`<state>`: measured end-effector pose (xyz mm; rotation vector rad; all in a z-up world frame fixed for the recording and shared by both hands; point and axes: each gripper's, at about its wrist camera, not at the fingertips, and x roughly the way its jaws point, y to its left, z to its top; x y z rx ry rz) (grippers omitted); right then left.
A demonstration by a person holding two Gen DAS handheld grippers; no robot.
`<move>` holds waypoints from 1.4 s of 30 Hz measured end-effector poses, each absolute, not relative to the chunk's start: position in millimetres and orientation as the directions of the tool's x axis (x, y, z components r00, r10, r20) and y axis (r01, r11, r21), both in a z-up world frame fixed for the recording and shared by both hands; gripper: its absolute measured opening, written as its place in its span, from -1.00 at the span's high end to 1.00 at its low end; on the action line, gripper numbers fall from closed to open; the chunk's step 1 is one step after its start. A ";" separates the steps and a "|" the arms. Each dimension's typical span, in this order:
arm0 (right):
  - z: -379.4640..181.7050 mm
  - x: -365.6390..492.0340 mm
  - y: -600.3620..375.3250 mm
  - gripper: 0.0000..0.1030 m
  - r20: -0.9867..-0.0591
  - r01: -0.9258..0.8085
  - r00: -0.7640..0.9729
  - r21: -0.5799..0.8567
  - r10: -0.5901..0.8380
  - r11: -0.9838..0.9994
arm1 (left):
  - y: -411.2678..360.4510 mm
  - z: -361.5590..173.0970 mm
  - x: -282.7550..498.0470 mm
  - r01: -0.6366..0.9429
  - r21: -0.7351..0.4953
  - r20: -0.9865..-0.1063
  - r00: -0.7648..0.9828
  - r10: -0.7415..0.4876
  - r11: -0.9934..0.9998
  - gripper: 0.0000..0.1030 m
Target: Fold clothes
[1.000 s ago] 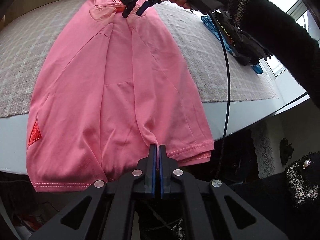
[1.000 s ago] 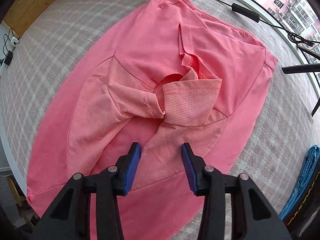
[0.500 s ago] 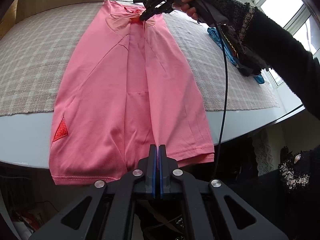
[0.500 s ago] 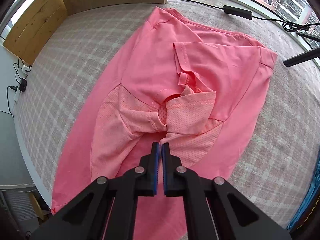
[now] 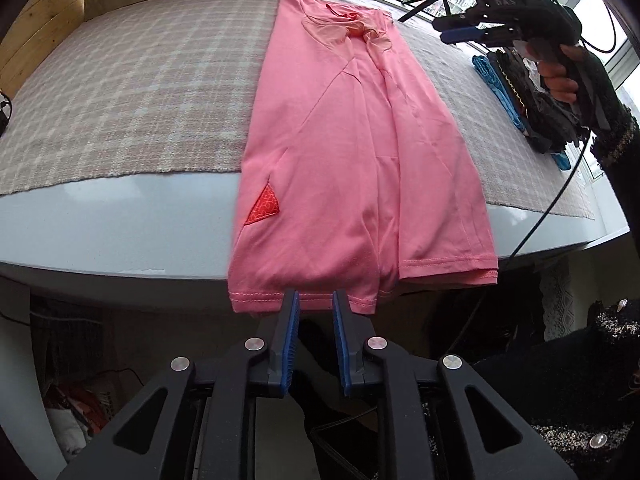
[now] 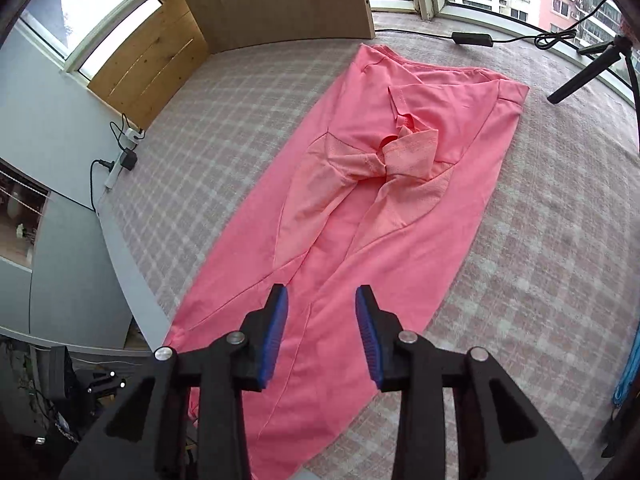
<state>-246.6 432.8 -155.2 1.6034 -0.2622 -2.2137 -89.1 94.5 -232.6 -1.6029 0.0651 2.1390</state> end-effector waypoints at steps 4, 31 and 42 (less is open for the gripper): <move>-196.1 -130.8 421.6 0.29 -0.902 0.139 -0.215 0.350 -0.373 -0.926 | 69.6 -240.4 -100.9 -0.375 -0.251 -0.924 -0.183 0.337 -0.892 0.54; -272.1 -30.9 383.6 0.31 -0.904 -0.303 -0.308 0.387 -0.295 -0.871 | 221.2 -252.8 -90.1 -0.800 -0.341 -0.887 0.099 0.451 -0.495 0.45; -283.2 -29.3 389.8 0.95 -0.891 -0.283 -0.275 0.435 -0.363 -0.855 | 186.3 -246.4 -94.7 -0.774 -0.313 -0.897 0.051 0.440 -0.550 0.88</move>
